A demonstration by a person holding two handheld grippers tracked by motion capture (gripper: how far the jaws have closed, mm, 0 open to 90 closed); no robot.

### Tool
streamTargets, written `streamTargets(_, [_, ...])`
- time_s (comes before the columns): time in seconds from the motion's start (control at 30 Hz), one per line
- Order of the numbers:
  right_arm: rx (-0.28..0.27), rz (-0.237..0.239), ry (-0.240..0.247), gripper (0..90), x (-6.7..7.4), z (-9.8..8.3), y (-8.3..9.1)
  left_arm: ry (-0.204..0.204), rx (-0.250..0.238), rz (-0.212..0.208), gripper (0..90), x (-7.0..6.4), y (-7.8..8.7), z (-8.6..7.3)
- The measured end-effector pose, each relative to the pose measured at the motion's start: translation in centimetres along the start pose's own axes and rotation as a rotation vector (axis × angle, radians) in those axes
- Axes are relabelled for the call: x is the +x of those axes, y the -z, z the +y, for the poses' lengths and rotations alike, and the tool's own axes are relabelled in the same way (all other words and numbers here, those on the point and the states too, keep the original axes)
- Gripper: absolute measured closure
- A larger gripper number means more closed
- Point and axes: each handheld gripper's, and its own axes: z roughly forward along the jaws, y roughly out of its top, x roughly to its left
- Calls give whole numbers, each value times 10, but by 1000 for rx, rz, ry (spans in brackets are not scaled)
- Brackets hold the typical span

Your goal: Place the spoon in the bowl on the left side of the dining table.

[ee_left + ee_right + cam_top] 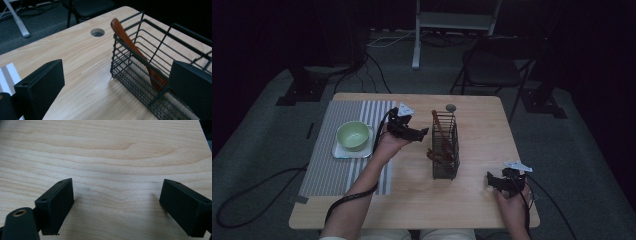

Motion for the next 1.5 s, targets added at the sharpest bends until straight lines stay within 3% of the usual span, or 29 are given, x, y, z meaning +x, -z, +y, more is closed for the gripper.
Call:
streamTargets(0.17, [0,0,-1,115,0,0,0,1,-12,-11,24,-2,-7,7])
streamTargets(0.43, [0,0,0,115,0,0,0,9,9,-12,25,-3,-26,16])
streamTargets(0.6, [0,0,-1,115,0,0,0,18,27,-2,26,0,-39,21])
streamTargets(0.77, [0,0,0,115,0,0,0,2,47,19,42,1,-51,21])
streamTargets(0.97, [0,0,0,115,0,0,0,31,57,12,51,4,-66,23])
streamTargets(1.23, [0,0,0,115,0,0,0,35,51,-5,157,3,-80,25])
streamTargets(1.4, [0,0,0,115,0,0,0,11,66,-6,282,-1,-84,23])
streamTargets(1.5, [0,0,0,115,0,0,0,-9,38,-24,434,-5,-82,23])
